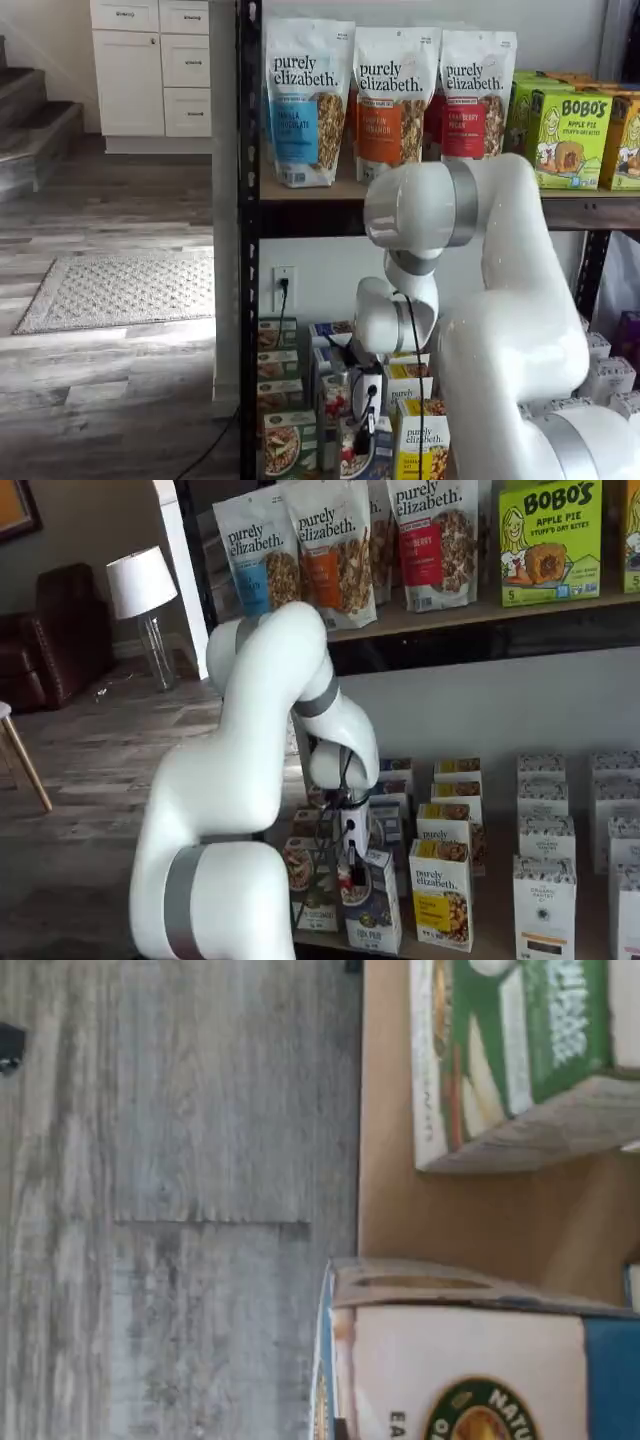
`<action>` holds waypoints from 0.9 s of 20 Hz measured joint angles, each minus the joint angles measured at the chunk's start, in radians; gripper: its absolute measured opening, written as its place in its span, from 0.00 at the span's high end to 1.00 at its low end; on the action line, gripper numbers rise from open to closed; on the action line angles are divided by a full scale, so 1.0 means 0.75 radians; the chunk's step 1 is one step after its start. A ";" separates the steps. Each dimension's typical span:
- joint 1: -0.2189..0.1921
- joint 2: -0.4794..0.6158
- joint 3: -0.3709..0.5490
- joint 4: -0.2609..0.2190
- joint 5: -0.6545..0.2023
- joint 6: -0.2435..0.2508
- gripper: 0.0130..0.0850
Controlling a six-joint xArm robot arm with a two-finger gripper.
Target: Pick up the blue and white box that is on the bottom shelf, the second box from the left
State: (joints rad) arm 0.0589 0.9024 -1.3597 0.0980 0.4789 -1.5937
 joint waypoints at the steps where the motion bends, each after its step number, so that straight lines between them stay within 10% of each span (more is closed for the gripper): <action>1: 0.002 -0.017 0.026 0.004 -0.004 -0.002 0.56; 10: 0.035 -0.220 0.342 0.009 -0.123 0.019 0.56; 18: 0.070 -0.451 0.630 0.174 -0.217 -0.106 0.56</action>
State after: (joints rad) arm 0.1112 0.5643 -0.8875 0.2288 0.3161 -1.6730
